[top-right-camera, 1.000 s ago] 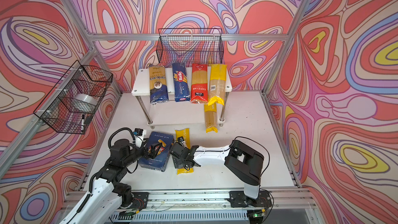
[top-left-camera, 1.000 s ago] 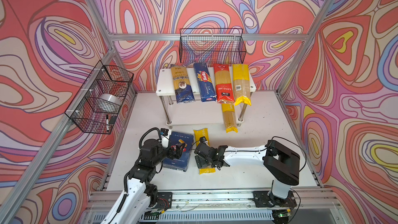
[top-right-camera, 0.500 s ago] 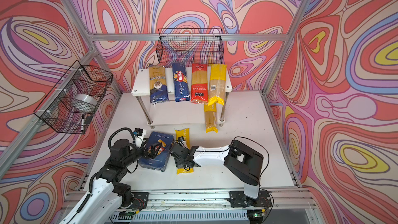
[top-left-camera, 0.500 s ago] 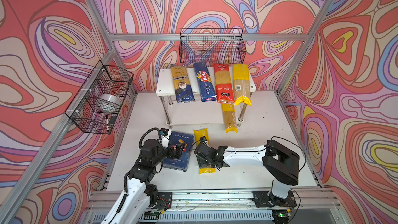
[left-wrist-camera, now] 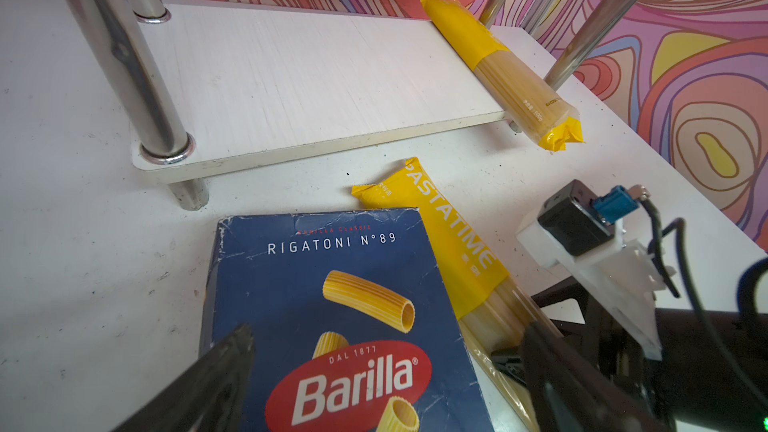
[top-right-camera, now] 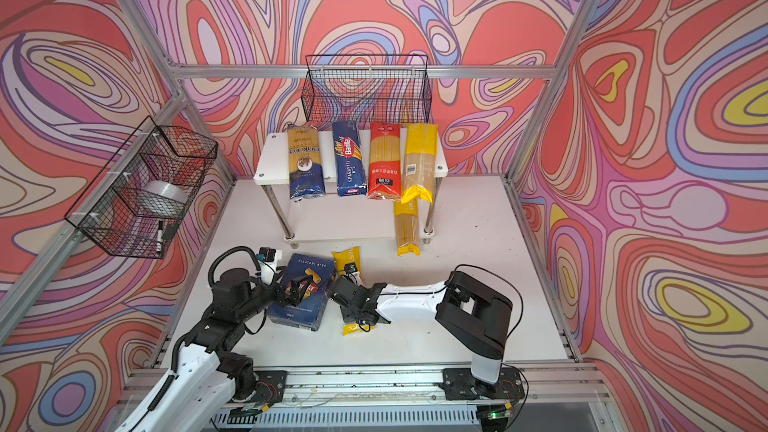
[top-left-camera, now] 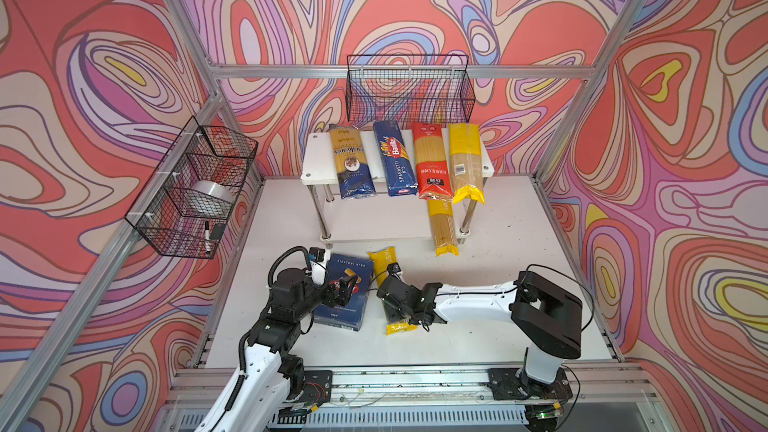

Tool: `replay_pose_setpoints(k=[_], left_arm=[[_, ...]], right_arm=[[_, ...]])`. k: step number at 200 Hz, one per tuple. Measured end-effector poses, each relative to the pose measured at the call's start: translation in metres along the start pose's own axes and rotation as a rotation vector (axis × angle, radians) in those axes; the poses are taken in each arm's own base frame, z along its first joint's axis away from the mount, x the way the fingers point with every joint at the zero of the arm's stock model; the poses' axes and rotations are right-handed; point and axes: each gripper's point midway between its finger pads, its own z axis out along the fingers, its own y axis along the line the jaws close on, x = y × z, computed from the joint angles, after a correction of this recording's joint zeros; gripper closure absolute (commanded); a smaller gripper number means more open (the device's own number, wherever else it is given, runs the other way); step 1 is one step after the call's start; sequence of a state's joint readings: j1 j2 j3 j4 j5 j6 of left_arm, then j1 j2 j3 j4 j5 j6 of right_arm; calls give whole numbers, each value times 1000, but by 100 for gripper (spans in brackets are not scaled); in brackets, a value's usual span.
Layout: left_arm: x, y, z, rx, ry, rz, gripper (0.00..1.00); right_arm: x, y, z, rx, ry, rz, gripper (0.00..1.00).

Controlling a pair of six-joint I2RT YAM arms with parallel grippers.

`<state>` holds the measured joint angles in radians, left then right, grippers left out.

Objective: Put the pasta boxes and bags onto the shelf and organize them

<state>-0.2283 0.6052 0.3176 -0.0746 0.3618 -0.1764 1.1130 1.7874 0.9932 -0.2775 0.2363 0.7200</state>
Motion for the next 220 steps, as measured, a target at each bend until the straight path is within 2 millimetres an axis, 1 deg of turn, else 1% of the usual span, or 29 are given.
replay_pose_setpoints(k=[10,32,48,78,89,99,118,150,220], left_arm=[[0,0,0,0,0,0,0],[0,0,0,0,1,0,0],[1,0,0,0,3,-1,0],[1,0,1,-1,3,-1,0],[1,1,1,-4,3,-1,0],[0,1,1,-4,2,-1,0],[1,1,1,-5,3,-1,0],[1,1,1,-6,3,-1,0],[1,2,1,-7,4,-2,0]], right_arm=[[0,0,-1,-7,-3,7,59],[1,-1,-2,-17,-14,21,65],[4,-4,-6,-22,-15,30,72],[15,-16,-18,-31,-14,48,86],[18,-21,-23,-30,-16,57,89],[20,-24,-26,-29,-20,62,94],[21,-31,-34,-25,-37,73,100],[20,-38,-48,-35,-73,86,100],[0,-39,-73,-51,-160,84,100]])
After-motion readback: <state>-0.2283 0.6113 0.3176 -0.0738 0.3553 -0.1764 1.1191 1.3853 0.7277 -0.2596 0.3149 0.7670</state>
